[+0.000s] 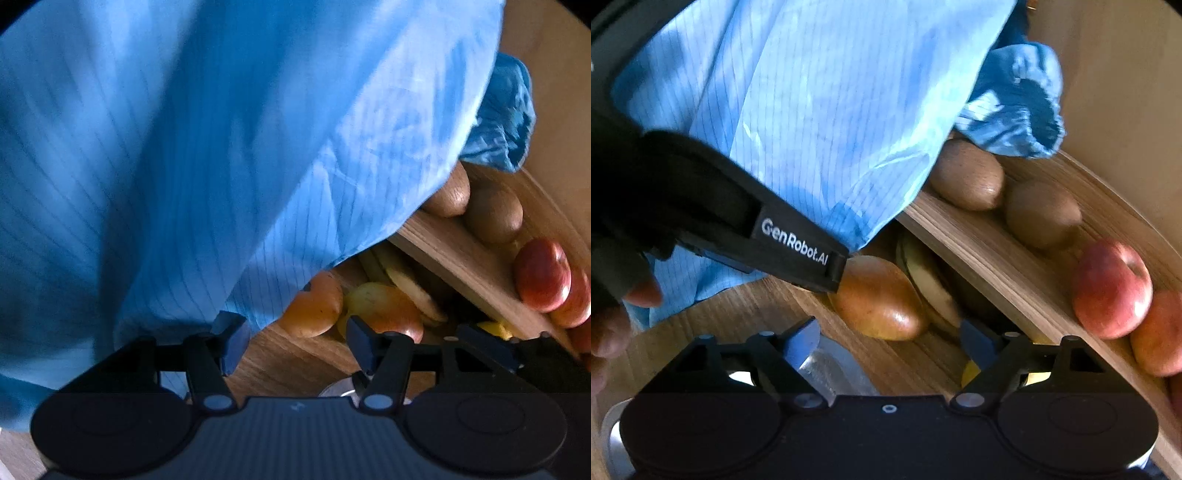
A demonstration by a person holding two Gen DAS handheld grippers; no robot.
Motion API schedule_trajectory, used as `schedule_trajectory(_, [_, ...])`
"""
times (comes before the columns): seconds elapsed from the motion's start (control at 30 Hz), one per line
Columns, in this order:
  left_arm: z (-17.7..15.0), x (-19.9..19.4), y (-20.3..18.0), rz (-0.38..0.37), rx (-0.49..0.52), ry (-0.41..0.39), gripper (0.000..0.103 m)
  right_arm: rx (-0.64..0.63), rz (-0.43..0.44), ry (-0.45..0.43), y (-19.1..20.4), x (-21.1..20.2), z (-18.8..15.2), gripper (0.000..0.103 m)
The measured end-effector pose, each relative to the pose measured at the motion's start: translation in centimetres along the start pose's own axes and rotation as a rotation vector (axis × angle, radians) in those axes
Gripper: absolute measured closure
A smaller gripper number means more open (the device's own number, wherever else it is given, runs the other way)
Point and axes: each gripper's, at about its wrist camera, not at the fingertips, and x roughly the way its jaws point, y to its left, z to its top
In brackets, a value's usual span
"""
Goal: Organize fruits
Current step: 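Reach the right tool to the large mango while the left tool reaches the orange fruit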
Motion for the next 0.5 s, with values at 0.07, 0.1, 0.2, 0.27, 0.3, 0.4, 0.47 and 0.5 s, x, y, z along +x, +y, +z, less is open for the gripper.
schedule_trajectory(0.07, [0.1,0.1,0.6,-0.029,-0.052,0.011,0.040,-0.020,0.006,-0.001,0.2,0.4,0.3,0.020])
schedule_trajectory(0.1, [0.1,0.1,0.7,-0.037,-0.068,0.014,0.040,-0.030,0.008,-0.003,0.3,0.6,0.4,0.021])
schedule_trajectory(0.2, [0.1,0.0,0.8,-0.055,-0.084,0.021,0.040,-0.050,0.014,0.000,0.4,1.2,0.7,0.024])
schedule_trajectory(0.27, [0.1,0.0,1.0,-0.060,-0.100,0.018,0.041,-0.064,0.014,0.006,0.5,1.5,0.7,0.026])
schedule_trajectory(0.3, [0.1,0.0,1.1,-0.062,-0.107,0.017,0.041,-0.070,0.015,0.008,0.5,1.7,0.7,0.026])
schedule_trajectory(0.4, [0.3,0.2,1.6,-0.062,-0.130,0.009,0.041,-0.090,0.016,0.009,0.7,2.1,0.7,0.026])
schedule_trajectory(0.47, [0.3,0.3,1.8,-0.057,-0.140,0.004,0.041,-0.103,0.014,0.005,0.9,2.3,0.6,0.026])
schedule_trajectory(0.5, [0.3,0.3,1.9,-0.056,-0.144,0.001,0.041,-0.109,0.013,0.002,1.0,2.3,0.5,0.027])
